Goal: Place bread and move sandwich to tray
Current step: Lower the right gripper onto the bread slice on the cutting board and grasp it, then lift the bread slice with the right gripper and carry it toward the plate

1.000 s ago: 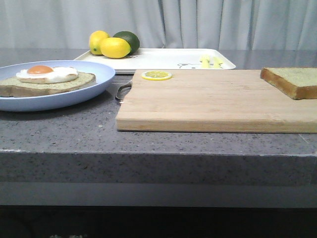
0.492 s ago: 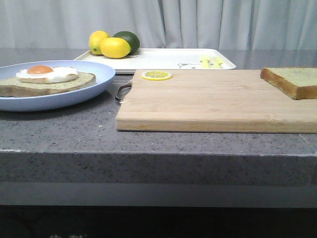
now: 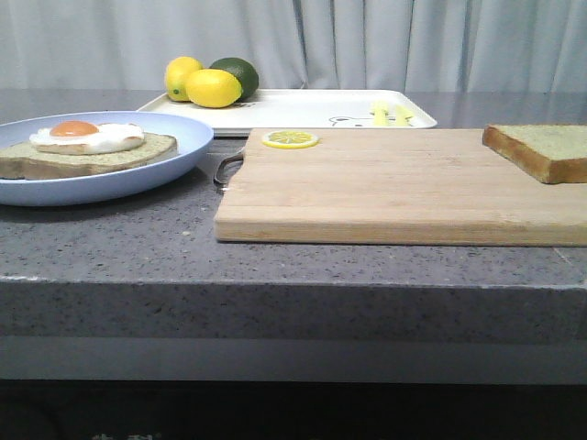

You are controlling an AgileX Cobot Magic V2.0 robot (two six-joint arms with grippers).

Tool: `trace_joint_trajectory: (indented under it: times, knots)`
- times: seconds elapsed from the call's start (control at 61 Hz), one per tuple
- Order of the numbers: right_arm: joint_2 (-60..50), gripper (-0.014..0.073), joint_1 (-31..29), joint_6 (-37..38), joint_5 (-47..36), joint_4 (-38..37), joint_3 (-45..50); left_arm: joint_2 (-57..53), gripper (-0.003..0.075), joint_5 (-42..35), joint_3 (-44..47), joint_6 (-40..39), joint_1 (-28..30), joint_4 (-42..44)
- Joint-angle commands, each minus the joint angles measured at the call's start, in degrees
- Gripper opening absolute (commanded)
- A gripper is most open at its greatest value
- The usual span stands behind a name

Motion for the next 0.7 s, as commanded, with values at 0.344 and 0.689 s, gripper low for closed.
trace_joint_trajectory:
  times: [0.344, 0.689]
  knots:
    - [17.8, 0.0456, -8.9, -20.8, 4.2, 29.4, -1.9, 0.7, 0.0390, -4.3, -1.6, 0.1, 0.0, 0.3]
    - [25.8, 0.0456, -8.3, -26.4, 8.9, 37.3, -1.9, 0.7, 0.0390, -4.3, -1.6, 0.1, 0.0, 0.3]
